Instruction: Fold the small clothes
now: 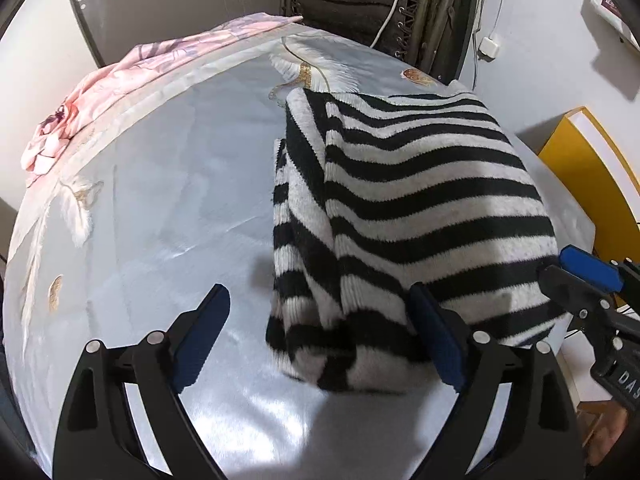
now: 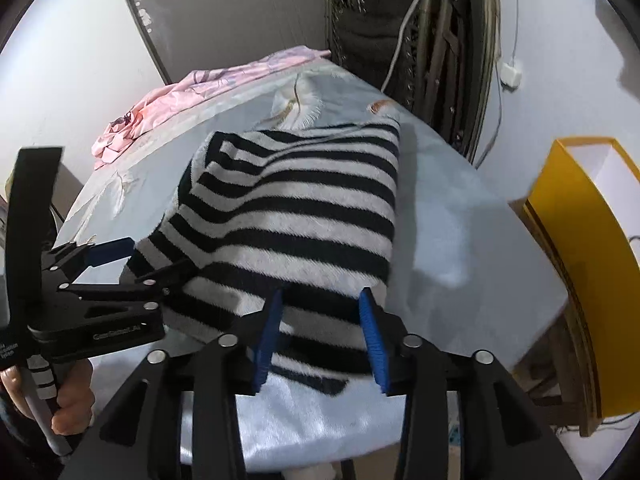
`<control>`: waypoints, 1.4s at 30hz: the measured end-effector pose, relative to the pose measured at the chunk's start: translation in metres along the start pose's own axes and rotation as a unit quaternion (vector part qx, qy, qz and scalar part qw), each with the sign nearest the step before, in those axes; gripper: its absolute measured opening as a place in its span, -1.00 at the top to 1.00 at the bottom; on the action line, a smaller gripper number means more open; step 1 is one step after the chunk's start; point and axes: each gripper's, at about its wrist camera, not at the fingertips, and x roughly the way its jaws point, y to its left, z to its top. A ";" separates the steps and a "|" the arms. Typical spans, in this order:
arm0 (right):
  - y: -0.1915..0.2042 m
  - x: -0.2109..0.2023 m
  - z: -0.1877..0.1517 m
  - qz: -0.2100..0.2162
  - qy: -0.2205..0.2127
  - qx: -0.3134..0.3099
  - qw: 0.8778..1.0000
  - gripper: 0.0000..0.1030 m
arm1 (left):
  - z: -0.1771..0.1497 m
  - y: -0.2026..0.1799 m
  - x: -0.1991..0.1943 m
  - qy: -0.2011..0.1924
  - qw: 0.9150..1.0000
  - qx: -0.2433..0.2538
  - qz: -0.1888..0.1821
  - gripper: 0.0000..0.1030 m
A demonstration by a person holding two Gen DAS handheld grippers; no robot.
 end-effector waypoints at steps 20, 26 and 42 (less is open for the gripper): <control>0.005 -0.046 -0.006 -0.011 -0.023 -0.028 0.999 -0.42 | -0.028 -0.028 -0.066 -0.054 0.997 0.037 0.041 -0.78; 0.003 -0.069 -0.003 -0.020 -0.039 -0.032 0.999 -0.54 | -0.017 -0.021 -0.096 -0.075 0.996 0.024 0.052 -0.85; -0.004 -0.110 -0.004 -0.014 -0.050 -0.015 0.999 -0.85 | -0.022 -0.033 -0.160 -0.109 0.993 -0.014 0.033 -0.91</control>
